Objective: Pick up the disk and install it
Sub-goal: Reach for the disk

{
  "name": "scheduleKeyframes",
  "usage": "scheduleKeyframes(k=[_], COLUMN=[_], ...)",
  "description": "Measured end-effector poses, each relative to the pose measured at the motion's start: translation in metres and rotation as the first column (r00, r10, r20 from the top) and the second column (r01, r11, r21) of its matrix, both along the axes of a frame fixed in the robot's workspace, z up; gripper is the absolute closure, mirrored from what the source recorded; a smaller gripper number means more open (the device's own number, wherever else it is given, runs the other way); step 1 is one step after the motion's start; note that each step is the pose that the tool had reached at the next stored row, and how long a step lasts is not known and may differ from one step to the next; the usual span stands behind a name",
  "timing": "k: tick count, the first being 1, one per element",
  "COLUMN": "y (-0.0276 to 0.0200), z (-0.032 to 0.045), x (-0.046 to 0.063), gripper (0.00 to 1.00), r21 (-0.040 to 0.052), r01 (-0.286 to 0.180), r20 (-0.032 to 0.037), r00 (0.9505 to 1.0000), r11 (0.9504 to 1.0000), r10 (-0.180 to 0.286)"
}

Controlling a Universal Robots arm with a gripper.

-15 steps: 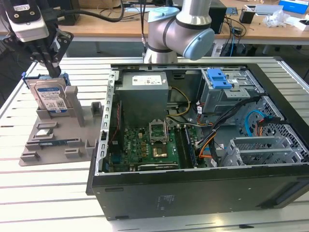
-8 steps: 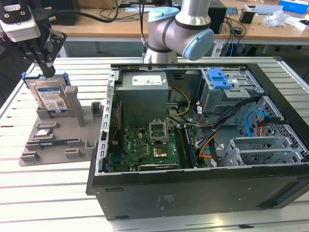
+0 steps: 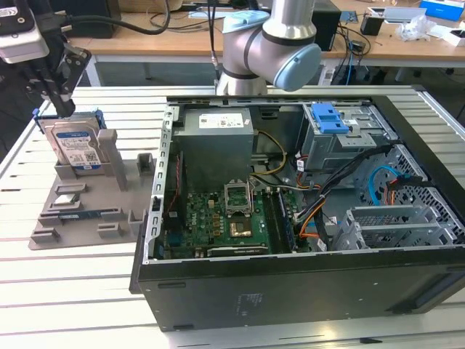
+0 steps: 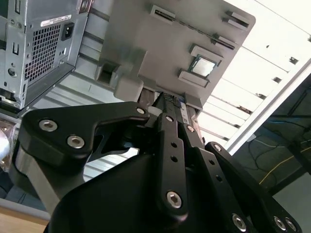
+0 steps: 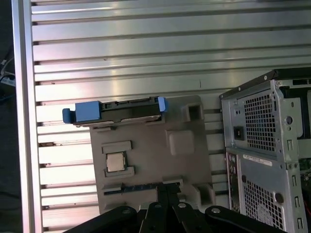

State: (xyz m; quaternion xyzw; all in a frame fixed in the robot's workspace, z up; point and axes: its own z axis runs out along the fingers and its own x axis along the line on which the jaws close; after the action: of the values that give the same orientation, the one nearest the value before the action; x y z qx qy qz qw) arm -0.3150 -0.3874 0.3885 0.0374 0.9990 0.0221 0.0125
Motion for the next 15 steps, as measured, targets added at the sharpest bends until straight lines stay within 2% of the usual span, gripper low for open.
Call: scheduleKeyframes(k=[7, 13, 15], y=[0.0000, 0.0003, 0.0019], z=[-0.0004, -0.0008, -0.0015], x=[-0.014, -0.022, -0.027], gripper=[0.89, 0.89, 0.89], r21=[0.0000, 0.0000, 0.0000], r01=[0.000, 0.000, 0.000], r20=[0.0000, 0.0000, 0.0001], r00=[1.0000, 1.0000, 1.0000], r11=[1.0000, 1.0000, 1.0000], r10=[0.000, 0.000, 0.000])
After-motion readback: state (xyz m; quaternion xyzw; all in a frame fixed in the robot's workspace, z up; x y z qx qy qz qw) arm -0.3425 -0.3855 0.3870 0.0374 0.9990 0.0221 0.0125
